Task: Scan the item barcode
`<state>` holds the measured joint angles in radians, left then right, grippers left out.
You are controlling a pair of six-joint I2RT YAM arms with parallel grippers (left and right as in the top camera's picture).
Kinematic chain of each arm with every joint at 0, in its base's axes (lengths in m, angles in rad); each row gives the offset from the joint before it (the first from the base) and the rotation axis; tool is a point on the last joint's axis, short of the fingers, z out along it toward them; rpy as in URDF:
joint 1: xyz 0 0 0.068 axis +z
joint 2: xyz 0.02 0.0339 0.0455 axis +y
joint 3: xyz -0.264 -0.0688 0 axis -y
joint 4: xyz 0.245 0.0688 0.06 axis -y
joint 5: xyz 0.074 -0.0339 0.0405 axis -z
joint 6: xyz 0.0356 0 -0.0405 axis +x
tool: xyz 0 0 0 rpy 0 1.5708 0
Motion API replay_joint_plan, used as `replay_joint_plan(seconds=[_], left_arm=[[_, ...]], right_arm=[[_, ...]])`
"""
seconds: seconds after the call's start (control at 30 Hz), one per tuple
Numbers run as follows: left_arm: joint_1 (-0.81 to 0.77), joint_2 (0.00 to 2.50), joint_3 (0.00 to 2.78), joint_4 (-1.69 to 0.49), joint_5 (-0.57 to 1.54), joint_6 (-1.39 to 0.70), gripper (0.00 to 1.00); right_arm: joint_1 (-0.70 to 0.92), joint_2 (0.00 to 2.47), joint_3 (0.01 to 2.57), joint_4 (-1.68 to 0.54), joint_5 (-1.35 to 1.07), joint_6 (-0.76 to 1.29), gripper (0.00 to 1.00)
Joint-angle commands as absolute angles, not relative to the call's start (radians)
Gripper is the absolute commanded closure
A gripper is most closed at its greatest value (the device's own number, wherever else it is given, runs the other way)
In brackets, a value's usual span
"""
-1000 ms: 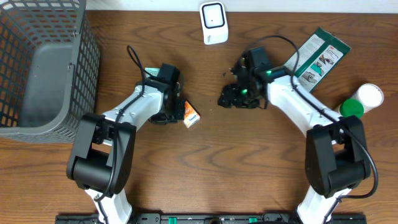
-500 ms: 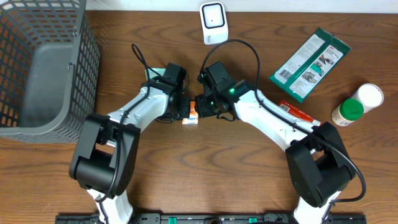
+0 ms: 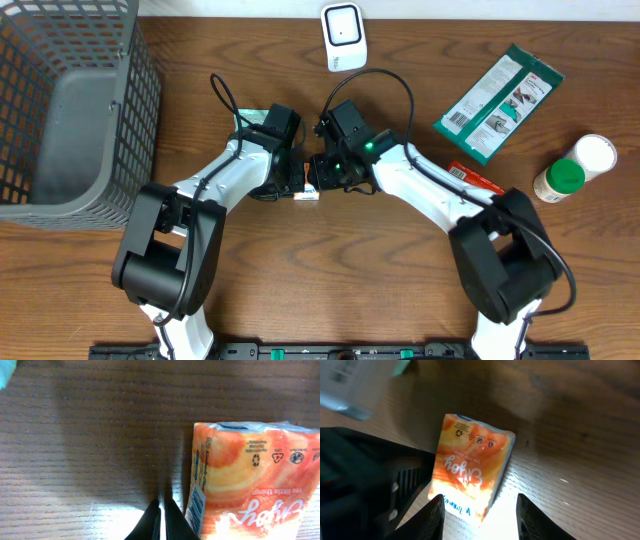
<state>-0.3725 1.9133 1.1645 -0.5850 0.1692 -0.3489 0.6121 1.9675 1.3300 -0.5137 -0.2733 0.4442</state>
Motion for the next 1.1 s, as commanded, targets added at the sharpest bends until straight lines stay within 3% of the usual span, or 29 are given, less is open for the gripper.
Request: replay_joint_plan(seconds=[0.0,0.43,0.7,0.87,0.9,1.07], left_arm=[[-0.37,1.929,1.162,-0.593,0.114,-0.38,0.92],[-0.369,1.93,1.162,-0.582,0.047,-0.458,0.92],[-0.363,1.93,1.162,-0.578,0.04,-0.458,0.92],[-0.358,1.925,1.163,-0.578,0.04,-0.453,0.92],[-0.352,1.917,1.163,-0.578,0.04,-0.449,0.92],[-0.26,1.779,1.164,-0.591,0.056,-0.447,0.92]], right_arm=[[0.609,2.016,1.321,-0.504,-0.323,0.472,0.59],[0.61,2.048,1.319,-0.479,-0.322,0.521,0.67],[0.617,2.048,1.199,-0.315,-0.291,0.633,0.71],[0.606,2.044,1.183,-0.303,-0.263,0.63,0.83],[0.601,2.039,1.183,-0.304,-0.263,0.631,0.98],[0.506,1.94,1.184,-0.446,-0.29,0.595,0.99]])
